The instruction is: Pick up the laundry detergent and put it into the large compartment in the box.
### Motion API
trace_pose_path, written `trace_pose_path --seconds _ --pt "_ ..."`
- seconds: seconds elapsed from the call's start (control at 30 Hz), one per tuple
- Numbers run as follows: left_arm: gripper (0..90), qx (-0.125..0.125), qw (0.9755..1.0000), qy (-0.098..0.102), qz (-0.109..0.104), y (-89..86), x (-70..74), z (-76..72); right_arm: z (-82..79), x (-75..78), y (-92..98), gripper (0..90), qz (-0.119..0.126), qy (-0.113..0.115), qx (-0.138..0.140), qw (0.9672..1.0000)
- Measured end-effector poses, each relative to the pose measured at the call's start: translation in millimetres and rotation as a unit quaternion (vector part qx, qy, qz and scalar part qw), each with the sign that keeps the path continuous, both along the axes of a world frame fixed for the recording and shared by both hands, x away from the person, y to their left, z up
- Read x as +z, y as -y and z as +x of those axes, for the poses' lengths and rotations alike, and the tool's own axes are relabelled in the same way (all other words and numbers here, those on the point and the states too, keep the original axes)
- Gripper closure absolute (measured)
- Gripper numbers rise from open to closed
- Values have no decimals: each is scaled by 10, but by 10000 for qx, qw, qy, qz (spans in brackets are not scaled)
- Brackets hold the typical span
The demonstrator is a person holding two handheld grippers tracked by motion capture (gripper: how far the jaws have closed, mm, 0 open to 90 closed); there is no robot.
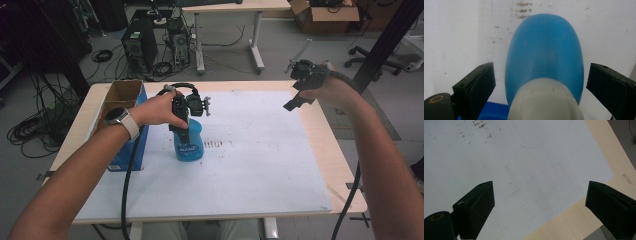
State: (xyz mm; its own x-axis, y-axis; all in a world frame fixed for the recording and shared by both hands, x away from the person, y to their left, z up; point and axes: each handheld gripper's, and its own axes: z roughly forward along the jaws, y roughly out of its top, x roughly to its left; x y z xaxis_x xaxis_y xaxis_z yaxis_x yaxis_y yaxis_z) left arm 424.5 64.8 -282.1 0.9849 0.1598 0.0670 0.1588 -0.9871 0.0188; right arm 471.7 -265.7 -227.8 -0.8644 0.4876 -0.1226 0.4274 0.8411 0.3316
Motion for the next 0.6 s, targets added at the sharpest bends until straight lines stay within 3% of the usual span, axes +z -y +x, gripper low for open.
trace_pose_path --seconds 0.07,0.6 --pt "103 -95 9999 65 16 5 -3 7 -5 1 -5 85 1 -2 10 10000" --pt "215 -130 9999 4 25 -19 -21 8 -11 5 16 87 15 2 -13 10000"
